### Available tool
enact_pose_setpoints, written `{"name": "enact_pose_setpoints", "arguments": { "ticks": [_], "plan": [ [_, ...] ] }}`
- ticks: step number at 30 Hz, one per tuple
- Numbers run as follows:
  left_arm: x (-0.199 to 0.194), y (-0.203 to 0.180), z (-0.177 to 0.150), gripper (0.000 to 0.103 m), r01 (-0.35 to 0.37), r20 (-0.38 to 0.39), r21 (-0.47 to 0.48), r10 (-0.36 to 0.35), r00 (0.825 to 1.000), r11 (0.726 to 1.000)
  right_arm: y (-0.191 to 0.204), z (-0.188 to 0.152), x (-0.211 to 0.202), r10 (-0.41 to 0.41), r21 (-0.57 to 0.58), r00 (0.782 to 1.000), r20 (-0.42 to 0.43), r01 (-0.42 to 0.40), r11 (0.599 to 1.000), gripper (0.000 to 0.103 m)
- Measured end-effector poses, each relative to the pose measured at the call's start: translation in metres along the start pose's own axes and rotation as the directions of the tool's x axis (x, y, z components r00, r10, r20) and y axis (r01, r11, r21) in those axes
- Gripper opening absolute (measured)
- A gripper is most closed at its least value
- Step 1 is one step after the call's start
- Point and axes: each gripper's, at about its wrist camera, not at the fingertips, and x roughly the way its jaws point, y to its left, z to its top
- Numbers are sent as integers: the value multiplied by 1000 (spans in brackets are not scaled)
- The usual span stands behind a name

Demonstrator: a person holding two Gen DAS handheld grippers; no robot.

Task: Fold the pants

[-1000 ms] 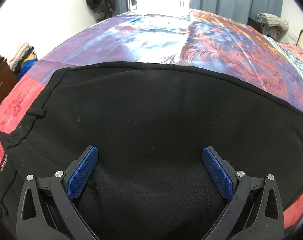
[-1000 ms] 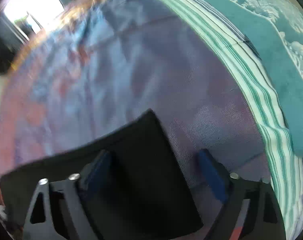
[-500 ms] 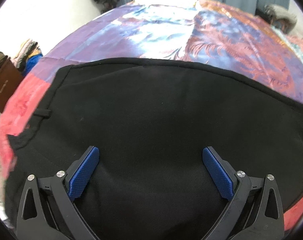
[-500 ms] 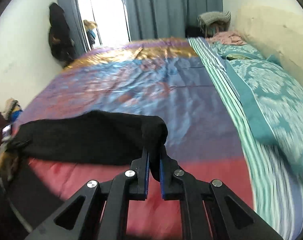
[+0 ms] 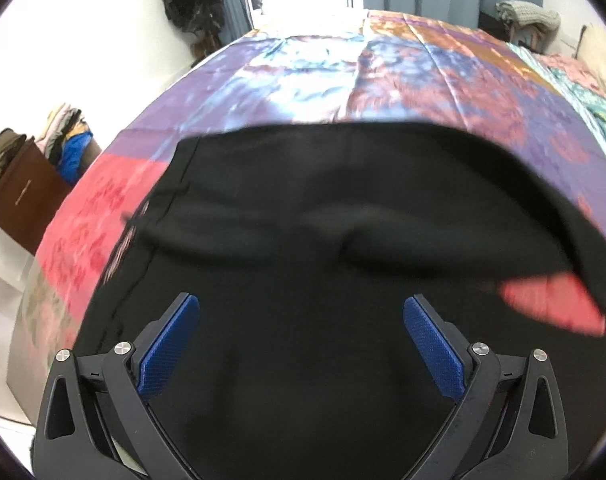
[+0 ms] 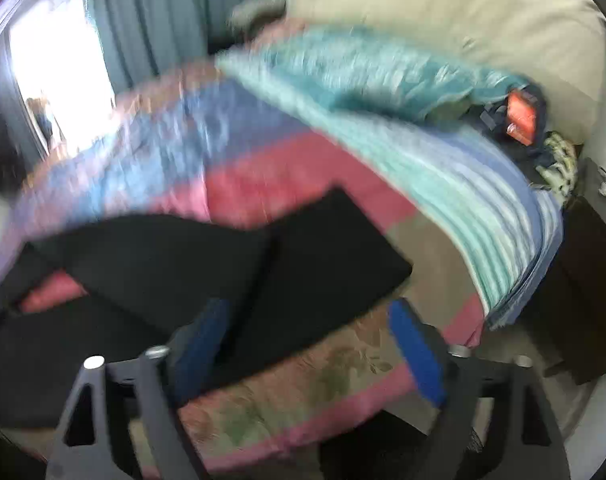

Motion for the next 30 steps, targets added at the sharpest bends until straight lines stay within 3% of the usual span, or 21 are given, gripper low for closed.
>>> {"name": "enact_pose_setpoints", "arguments": {
  "ticks": [2,4,8,11,14,21,26,30],
  "plan": [
    [4,-1,-18,102,-5,-14,22,5,1000,1000,14,-5,-21,42,-20,996,75,-41,999,91],
    [8,0,-29,102,-6,-19,33,6,1000,999,33,-14,-35,112,-56,989,95,-107,993,93],
    [27,0,-47,103,28,-69,31,-25,997,999,95,-36,-31,312,-161,950,20,-305,939,94],
    [30,6,-57,103,69,-8,-12,-69,998,998,142,-56,-19,406,-227,911,-75,-412,882,94],
    [29,5,-60,103,75,19,-6,-75,997,997,177,-77,-2,414,-289,896,-162,-444,848,94],
    [28,2,-66,103,70,52,-2,-70,996,998,188,-107,46,274,-345,917,-290,-367,864,95],
    [27,5,-68,103,60,66,-2,-59,996,998,179,-106,48,294,-326,913,-282,-380,866,103],
    [27,5,-68,103,59,67,-2,-59,996,998,183,-109,47,272,-352,927,-258,-352,867,103]
  ]
}}
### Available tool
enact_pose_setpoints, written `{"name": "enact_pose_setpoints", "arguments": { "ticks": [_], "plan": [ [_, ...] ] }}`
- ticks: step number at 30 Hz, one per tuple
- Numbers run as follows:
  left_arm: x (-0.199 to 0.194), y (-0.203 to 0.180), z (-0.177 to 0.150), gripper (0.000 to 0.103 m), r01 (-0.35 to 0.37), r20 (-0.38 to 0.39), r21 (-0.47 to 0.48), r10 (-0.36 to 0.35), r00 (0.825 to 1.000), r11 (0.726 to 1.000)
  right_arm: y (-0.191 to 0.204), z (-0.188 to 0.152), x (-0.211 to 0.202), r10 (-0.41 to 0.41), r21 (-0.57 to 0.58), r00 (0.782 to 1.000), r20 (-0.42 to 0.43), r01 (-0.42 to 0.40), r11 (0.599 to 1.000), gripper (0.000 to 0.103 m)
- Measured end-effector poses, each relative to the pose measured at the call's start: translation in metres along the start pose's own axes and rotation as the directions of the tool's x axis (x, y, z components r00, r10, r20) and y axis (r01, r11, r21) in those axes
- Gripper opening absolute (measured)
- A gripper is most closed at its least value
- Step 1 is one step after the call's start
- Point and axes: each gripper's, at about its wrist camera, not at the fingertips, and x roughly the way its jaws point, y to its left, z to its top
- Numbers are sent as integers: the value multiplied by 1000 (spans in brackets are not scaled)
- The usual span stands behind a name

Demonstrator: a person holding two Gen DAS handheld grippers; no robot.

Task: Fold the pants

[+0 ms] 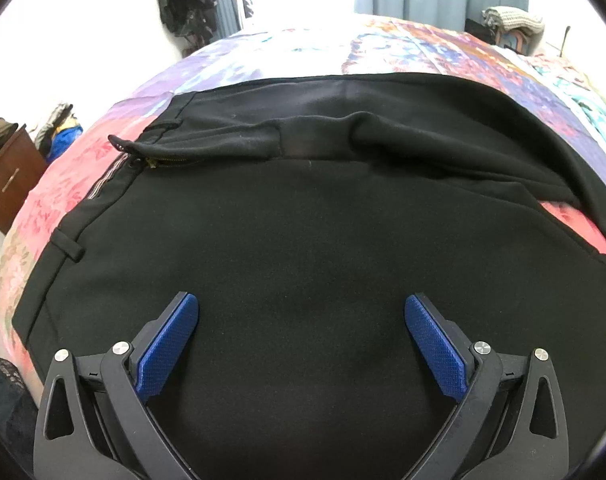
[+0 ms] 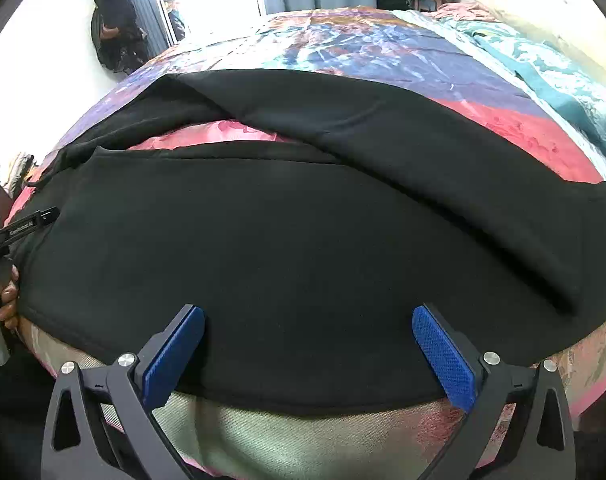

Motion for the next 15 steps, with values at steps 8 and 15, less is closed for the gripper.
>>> {"name": "enact_pose_setpoints", "arguments": {
  "ticks": [8,15],
  "plan": [
    [0,0,0,103,1,-1,0,-1,1000,1000,-5,1,-5,-1,66,1000,10,0,998,103],
    [-2,1,-5,103,2,17,-5,-2,1000,1000,-96,-14,-37,165,494,947,277,-287,821,103]
  ]
}}
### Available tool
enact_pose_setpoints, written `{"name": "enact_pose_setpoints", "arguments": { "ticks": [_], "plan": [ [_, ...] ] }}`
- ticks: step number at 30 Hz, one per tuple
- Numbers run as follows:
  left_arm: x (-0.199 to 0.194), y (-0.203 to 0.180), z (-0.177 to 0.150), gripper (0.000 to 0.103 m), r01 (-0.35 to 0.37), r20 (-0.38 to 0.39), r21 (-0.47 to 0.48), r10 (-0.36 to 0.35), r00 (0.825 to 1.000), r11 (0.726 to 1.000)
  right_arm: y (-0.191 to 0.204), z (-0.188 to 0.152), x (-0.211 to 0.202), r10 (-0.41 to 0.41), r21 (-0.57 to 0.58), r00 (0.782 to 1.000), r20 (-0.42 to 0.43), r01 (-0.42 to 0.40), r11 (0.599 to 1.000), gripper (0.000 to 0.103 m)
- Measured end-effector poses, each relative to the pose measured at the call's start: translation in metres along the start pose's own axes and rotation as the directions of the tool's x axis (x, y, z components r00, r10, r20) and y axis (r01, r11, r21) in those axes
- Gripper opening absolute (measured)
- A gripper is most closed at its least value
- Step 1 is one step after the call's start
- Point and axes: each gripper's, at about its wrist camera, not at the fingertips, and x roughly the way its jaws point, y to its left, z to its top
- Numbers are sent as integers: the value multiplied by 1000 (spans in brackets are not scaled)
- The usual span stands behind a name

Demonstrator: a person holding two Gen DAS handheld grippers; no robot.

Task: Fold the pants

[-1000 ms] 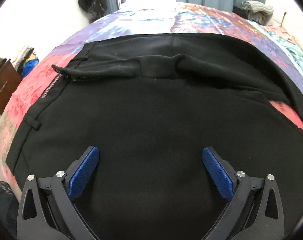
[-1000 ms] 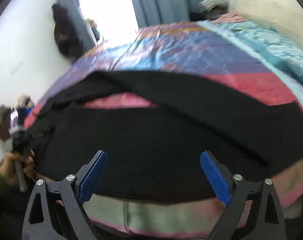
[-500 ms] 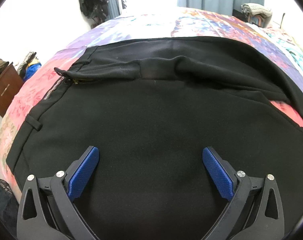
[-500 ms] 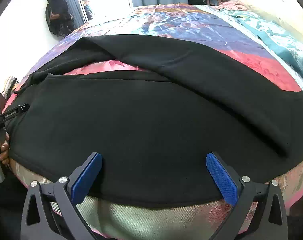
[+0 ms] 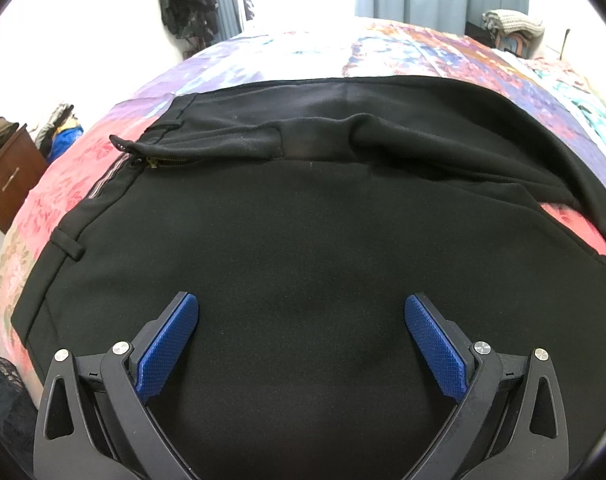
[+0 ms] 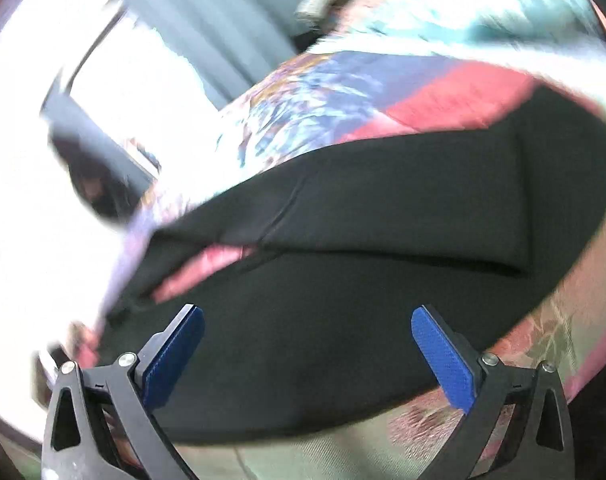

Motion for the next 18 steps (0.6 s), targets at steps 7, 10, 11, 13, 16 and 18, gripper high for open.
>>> {"name": "enact_pose_setpoints", "arguments": {
  "ticks": [7,10,11,13,16,18],
  "plan": [
    [0,0,1,103,0,-1,-3,0,1000,1000,-62,31,-4,49,296,993,104,-78,952,102],
    [0,-1,4,103,-13,-26,-10,13,1000,1000,-77,42,-3,13,385,992,126,-61,921,98],
    [0,-3,6,103,-33,-45,-15,33,998,999,-77,45,-4,-16,391,992,125,-34,920,89],
    [-3,-10,12,102,-86,-93,-7,85,992,996,-76,49,-1,-80,364,992,100,38,930,62],
    [-8,-32,37,102,-46,-193,101,65,979,994,-83,50,2,-75,359,996,56,50,932,10],
    [-18,-43,70,102,67,-181,85,-51,982,994,-85,52,-5,-40,364,997,67,13,931,10]
  ]
}}
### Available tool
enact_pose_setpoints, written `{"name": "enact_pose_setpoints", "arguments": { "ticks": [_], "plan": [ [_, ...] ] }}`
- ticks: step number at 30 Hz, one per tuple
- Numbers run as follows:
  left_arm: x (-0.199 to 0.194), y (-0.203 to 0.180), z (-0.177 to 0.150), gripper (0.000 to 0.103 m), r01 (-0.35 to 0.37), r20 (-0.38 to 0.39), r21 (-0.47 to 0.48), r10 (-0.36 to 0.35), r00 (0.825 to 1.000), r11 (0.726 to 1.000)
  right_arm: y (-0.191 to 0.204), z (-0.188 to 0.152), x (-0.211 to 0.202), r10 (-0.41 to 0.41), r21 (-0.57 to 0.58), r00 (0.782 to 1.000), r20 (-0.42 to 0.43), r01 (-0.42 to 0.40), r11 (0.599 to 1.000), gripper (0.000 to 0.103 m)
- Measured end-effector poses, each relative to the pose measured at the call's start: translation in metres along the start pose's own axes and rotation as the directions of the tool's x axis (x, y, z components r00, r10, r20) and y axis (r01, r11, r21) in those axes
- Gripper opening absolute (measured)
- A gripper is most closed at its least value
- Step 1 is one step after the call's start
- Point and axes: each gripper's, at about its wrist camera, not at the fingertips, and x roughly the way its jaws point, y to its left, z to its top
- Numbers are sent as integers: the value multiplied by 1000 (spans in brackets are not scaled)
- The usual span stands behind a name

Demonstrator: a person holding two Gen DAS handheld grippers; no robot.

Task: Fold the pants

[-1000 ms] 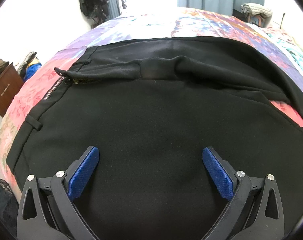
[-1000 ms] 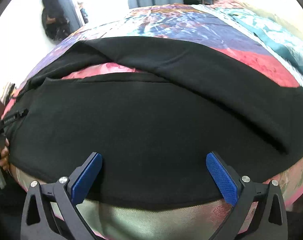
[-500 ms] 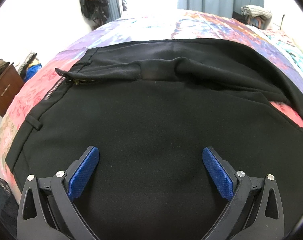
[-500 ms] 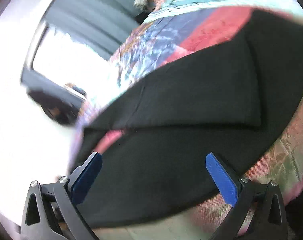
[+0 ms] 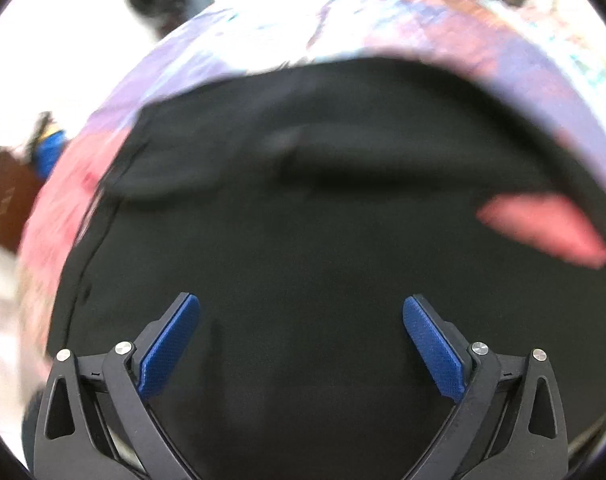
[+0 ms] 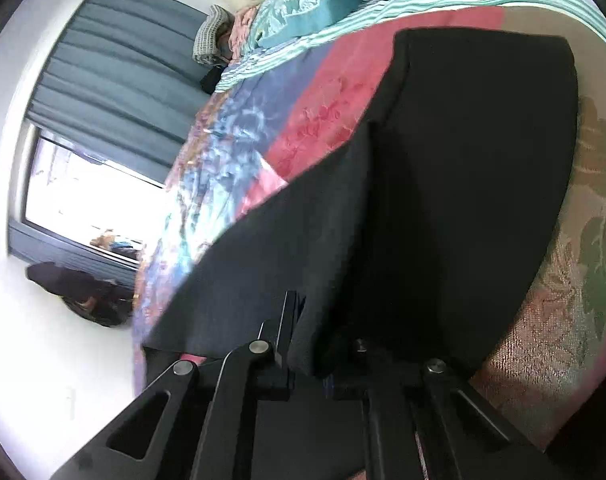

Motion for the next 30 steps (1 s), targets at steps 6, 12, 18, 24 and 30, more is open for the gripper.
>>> {"name": "enact_pose_setpoints", "arguments": {
  "ticks": [6,12,18,24,30],
  "plan": [
    [24,-8,130,102,338,-48,-217,-356,933,916,43,16,-42,145,-155,989,31,-139,978,10],
    [126,-12,164,101,306,-220,-523,-473,853,795,66,14,-78,244,-255,969,21,-231,939,10],
    [125,0,158,7,351,-116,-562,-491,864,749,79,20,-114,362,-317,932,-27,-351,881,10],
    [8,31,143,6,448,100,-381,-445,890,809,69,44,-89,259,-323,965,-51,-261,910,10],
    [-93,64,7,11,411,213,-375,-354,911,831,71,86,-70,197,-350,976,-97,-219,911,10]
  ]
}}
